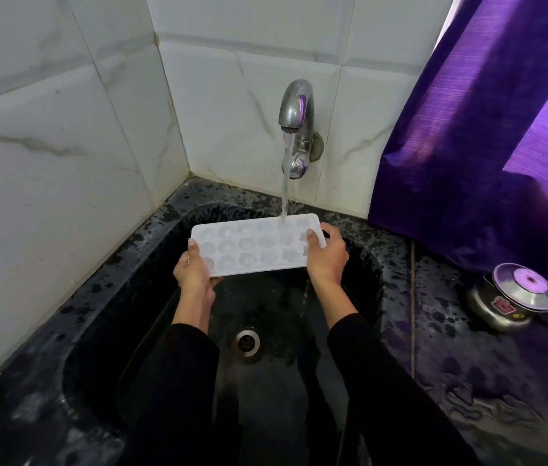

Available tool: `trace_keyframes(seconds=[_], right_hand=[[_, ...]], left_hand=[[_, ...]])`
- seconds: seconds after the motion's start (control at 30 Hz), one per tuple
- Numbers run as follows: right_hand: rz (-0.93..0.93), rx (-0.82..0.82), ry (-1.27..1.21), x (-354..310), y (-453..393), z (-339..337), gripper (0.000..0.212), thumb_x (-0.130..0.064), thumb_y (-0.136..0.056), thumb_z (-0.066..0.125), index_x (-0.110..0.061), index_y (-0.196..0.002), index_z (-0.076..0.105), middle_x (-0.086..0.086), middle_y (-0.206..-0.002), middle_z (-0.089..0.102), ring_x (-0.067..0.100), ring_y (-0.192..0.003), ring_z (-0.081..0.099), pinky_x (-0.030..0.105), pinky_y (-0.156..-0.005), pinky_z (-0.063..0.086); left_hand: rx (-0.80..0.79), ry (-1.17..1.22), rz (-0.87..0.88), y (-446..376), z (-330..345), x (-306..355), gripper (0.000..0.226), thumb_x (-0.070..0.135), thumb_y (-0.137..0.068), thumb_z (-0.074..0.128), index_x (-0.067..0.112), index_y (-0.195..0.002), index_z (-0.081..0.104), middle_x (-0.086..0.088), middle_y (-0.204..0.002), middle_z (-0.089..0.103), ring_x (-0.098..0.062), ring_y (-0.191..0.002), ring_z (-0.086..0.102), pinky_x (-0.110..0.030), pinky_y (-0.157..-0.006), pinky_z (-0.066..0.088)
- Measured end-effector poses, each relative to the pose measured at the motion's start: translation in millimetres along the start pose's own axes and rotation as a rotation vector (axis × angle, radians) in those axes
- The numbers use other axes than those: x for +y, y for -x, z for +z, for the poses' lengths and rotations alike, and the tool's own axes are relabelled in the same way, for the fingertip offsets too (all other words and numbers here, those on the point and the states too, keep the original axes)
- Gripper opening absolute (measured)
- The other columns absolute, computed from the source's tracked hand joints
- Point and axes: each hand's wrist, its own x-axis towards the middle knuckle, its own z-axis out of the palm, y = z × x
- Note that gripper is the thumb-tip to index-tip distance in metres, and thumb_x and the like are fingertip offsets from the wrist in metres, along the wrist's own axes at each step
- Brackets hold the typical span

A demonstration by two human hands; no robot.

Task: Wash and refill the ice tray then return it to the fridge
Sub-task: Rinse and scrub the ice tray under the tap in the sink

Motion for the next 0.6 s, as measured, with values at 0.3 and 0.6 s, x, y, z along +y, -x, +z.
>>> trace_keyframes(seconds=[0.3,0.6], right_hand=[[-0.339,0.128,0.371,-33,-24,6,0.048,-0.037,-0.095,0.054,-0.011,-0.135,0.049,0.008,-0.138,0.050,0.024,-0.128,0.044,0.036,-0.106,0.036],[0.151,-0.186,-0.193,-108,-70,45,0.044,-0.051,-0.085,0.066,-0.010,-0.096,0.055,0.003,-0.093,0.063,0.019,-0.080,0.067,0.031,-0.084,0.056]], left_hand=[[-0.015,-0.017,-0.011,1,20,-6,0.024,0.039,-0.097,0.049,0.017,-0.096,0.058,-0.006,-0.102,0.065,-0.019,-0.079,0.064,-0.037,-0.057,0.055],[-0.034,-0.020,0.022,7,28,-13,0.025,0.038,-0.097,0.049,0.015,-0.095,0.059,-0.004,-0.093,0.065,-0.019,-0.078,0.064,-0.035,-0.058,0.055]])
